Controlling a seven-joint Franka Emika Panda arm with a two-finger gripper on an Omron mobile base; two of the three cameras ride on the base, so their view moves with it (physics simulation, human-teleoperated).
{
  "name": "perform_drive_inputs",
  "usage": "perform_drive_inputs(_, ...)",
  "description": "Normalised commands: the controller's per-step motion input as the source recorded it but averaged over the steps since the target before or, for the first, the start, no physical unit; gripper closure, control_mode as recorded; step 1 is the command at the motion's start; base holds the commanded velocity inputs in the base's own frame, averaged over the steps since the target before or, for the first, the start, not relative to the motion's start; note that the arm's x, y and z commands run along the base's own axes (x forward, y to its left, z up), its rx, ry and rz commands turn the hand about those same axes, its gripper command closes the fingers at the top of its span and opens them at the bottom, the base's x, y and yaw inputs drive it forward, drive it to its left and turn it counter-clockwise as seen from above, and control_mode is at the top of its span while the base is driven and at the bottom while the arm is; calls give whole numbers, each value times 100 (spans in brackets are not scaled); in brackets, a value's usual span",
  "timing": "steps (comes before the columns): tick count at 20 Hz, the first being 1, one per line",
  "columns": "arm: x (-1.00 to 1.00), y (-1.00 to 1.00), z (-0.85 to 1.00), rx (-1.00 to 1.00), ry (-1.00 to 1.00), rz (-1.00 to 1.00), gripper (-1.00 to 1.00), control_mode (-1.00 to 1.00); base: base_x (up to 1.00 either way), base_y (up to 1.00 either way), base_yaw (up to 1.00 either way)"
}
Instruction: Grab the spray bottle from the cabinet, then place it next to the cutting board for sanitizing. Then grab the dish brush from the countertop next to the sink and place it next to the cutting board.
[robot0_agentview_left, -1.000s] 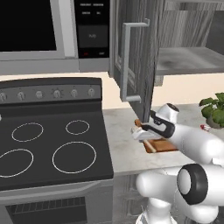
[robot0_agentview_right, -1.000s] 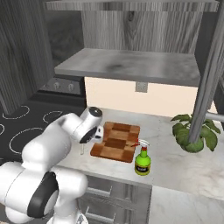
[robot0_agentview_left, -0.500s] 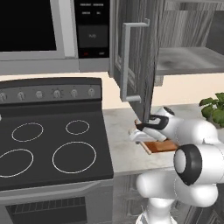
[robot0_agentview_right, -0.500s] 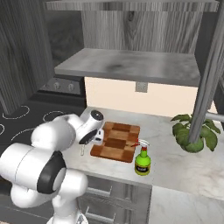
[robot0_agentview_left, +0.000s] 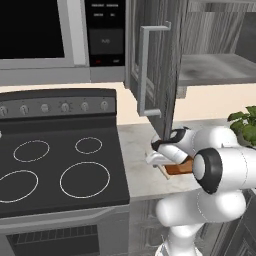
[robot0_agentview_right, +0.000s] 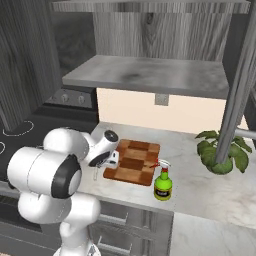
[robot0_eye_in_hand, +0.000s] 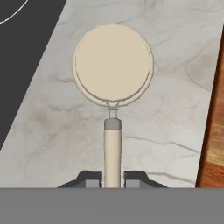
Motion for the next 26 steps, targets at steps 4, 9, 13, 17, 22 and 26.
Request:
perform_drive_inputs(4, 8, 0, -16, 0, -1, 0, 100, -100, 0, 0, 0)
perform_drive_inputs(9, 9, 0, -10, 0, -4, 0, 100, -100, 0, 0, 0)
perform_drive_inputs(13, 6, 0, -8, 0, -5, 0, 100, -100, 0, 0, 0)
perform_drive_inputs(17, 5, 0, -12, 0, -2, 0, -100, -100, 0, 0, 0)
perform_drive_inputs(22, 0, 0, 0, 0, 0, 0, -100, -100, 0, 0, 0)
perform_drive_inputs(26, -11, 0, 19, 0, -12, 0, -100, -100, 0, 0, 0)
